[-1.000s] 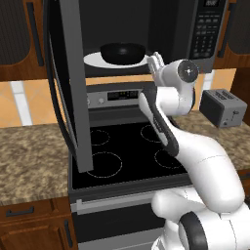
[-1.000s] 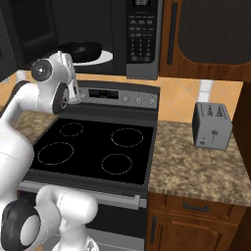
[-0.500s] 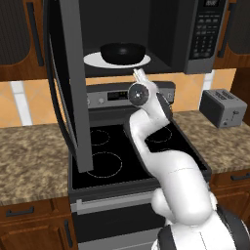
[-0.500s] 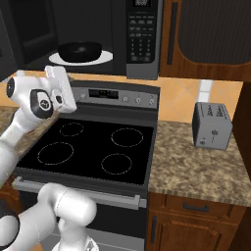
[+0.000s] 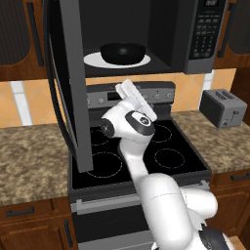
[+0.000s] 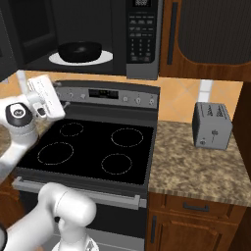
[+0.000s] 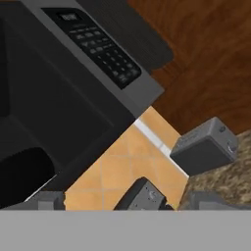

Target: Open the microwave, place the bowl with waffle inside the microwave, then close the microwave door and turn it on.

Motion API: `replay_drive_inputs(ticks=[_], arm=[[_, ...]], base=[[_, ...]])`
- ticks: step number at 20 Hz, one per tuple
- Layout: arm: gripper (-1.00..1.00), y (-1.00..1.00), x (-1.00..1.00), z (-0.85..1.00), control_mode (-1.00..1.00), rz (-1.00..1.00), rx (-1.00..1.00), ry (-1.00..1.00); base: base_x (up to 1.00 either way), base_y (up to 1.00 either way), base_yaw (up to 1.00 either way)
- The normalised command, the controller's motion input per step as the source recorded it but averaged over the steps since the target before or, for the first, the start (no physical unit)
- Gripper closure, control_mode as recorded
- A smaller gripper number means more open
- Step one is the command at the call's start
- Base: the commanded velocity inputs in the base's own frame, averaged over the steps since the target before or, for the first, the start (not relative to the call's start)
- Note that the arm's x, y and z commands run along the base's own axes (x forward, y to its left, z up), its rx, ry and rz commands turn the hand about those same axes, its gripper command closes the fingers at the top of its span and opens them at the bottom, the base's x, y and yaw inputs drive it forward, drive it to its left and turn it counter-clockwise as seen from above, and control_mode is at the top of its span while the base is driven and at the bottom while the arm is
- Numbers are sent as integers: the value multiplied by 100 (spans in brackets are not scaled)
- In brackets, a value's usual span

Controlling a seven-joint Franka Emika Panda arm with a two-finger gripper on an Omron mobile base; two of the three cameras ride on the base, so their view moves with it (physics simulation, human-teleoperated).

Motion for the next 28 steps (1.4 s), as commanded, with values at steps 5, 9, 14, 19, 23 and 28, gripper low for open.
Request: replay_drive_inputs(ticks=[5,9,14,19,23,28], arm=[[-100,2,-33,-1,-100,-10,-9,-21],[-100,27,-14,0,-100,-12,-4,-12],[-100,35,-25,0,-100,-10,0,-7],[-100,43,-35,0,-100,-1,0,-4],[-100,38,-1,-19,-100,0,0,-10],[-100,42,0,-12,-100,0,-2,-15]], base=[[0,0,0],[0,0,0],[0,0,0],[0,0,0],[0,0,0],[0,0,0]])
